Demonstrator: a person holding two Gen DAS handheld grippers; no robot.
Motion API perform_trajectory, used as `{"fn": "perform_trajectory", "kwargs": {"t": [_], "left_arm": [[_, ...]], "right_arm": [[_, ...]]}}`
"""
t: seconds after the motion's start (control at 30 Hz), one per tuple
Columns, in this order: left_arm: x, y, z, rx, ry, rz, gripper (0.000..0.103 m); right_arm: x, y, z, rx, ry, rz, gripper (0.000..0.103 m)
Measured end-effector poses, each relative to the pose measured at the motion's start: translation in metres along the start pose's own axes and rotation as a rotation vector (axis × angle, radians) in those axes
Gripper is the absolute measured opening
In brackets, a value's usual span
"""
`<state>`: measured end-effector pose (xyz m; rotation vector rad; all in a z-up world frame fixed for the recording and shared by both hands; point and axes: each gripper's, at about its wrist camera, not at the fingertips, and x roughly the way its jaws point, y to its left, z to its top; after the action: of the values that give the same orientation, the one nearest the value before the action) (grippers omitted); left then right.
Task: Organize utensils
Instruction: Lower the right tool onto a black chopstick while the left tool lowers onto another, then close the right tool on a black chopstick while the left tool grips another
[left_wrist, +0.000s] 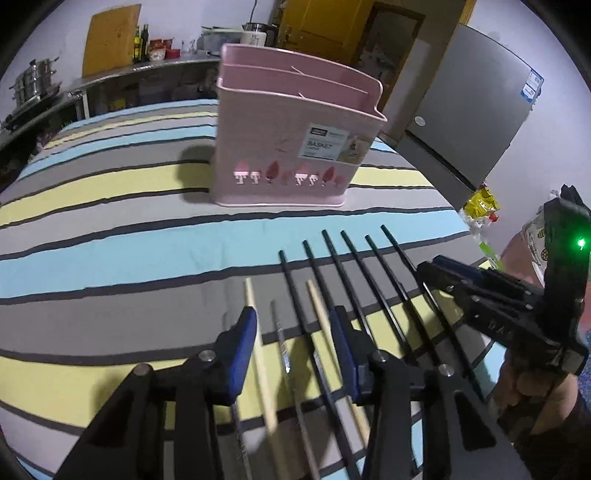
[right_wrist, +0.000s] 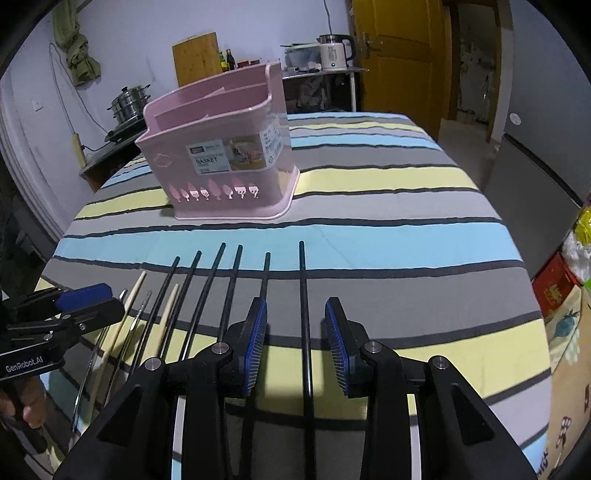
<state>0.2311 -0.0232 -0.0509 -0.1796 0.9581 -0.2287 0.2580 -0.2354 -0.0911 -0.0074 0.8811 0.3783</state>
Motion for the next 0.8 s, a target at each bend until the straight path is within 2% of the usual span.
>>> {"fn": "perform_trajectory", "kwargs": {"t": [0.07, 0.27, 0.43, 0.53, 0.8], "left_arm": [[0.007, -0.003, 0.003, 0.007, 0.014, 0.001, 0.036], [0.028, -0.009, 0.015, 0.002, 0.060, 0.007, 0.030], [0.039, -0.009, 0.019, -0.002, 0.092, 0.026, 0.023], [0.042, -0.011, 0.020, 0.012, 0.097, 0.039, 0.022], [0.041, -0.003, 0.025, -0.025, 0.103, 0.047, 0.021]], "right_arm": [[0.006, -0.002, 0.001, -0.002, 0.012, 0.005, 0.029], [0.017, -0.008, 0.008, 0.002, 0.038, 0.016, 0.029], [0.022, -0.007, 0.011, -0.027, 0.059, 0.014, 0.019], [0.024, -0.006, 0.011, -0.032, 0.067, 0.013, 0.018], [0.025, -0.007, 0.012, -0.026, 0.075, 0.017, 0.018]]}}
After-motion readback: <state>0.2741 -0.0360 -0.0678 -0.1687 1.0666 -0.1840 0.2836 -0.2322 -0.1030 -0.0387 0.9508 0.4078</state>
